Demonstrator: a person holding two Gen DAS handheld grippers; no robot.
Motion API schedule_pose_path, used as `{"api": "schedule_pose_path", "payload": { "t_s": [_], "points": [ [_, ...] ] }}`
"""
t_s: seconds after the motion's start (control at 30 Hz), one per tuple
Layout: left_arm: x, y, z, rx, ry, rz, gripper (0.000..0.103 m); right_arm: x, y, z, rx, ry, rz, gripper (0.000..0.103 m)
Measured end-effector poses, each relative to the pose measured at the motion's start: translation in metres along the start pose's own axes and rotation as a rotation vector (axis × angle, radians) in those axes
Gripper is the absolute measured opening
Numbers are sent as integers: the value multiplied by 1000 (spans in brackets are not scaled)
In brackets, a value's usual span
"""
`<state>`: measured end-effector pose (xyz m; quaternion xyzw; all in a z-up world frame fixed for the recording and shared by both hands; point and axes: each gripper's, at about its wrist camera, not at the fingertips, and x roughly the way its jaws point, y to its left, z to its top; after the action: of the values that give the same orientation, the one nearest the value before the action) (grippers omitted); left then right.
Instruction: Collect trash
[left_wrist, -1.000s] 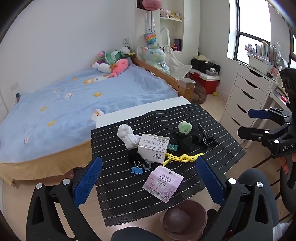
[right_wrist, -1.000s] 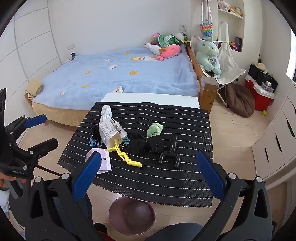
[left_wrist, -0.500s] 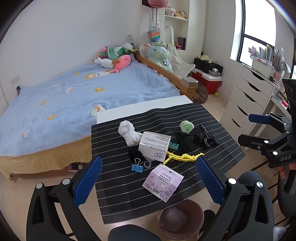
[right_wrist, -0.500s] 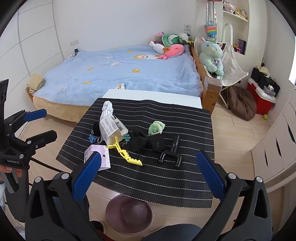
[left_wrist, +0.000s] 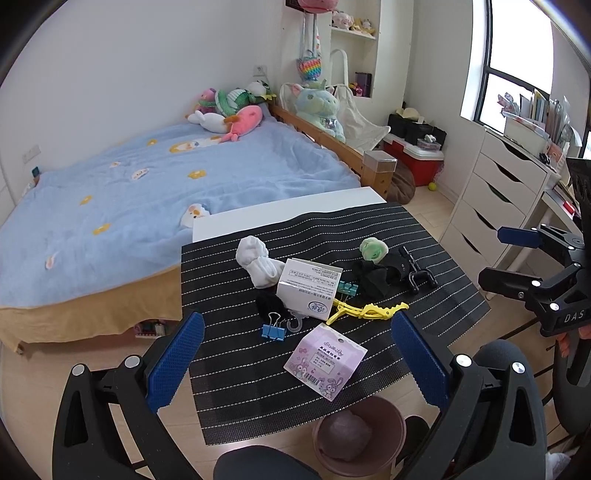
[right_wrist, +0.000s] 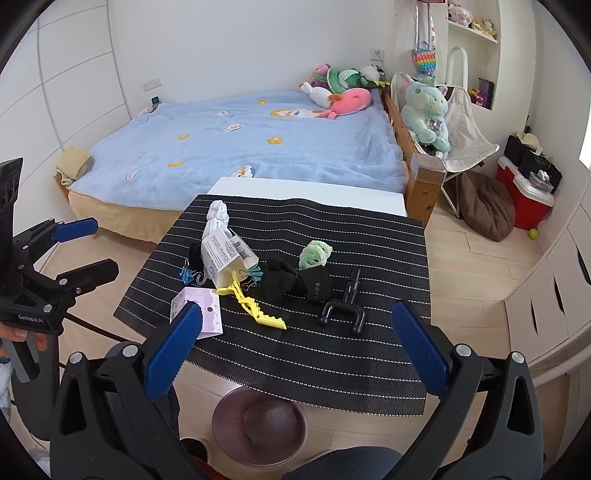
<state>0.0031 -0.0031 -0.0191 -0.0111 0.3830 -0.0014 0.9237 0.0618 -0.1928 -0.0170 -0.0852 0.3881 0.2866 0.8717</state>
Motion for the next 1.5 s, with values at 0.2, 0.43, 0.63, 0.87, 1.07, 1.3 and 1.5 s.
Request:
{"api": "schedule_pose_path", "payload": {
  "t_s": [0.2,0.43,0.63,0.87,1.07,1.3,1.5],
  "points": [
    [2,-1,-1,0,3,-1,97,1,0,-1,12,15,9,100],
    [2,-1,-1,-3,3,-2,97,-3,-4,0,28,-12,12,100],
    [3,-2,-3,-1,8,-7,97,-3,-6,1,32,-7,13,100],
    [12,-4,-1,39,35,-53,97,4,-5,-2,22,25,10,100],
    [31,-13,-3,131,100,-125,97,8,-8,-4,22,46,19,100],
    [65,-15,-11,207,207,-200,97,12,-12,-6,26,63,23,100],
    [91,-10,-19,232,287,-254,97,14,-14,-6,33,74,24,100]
  ]
}}
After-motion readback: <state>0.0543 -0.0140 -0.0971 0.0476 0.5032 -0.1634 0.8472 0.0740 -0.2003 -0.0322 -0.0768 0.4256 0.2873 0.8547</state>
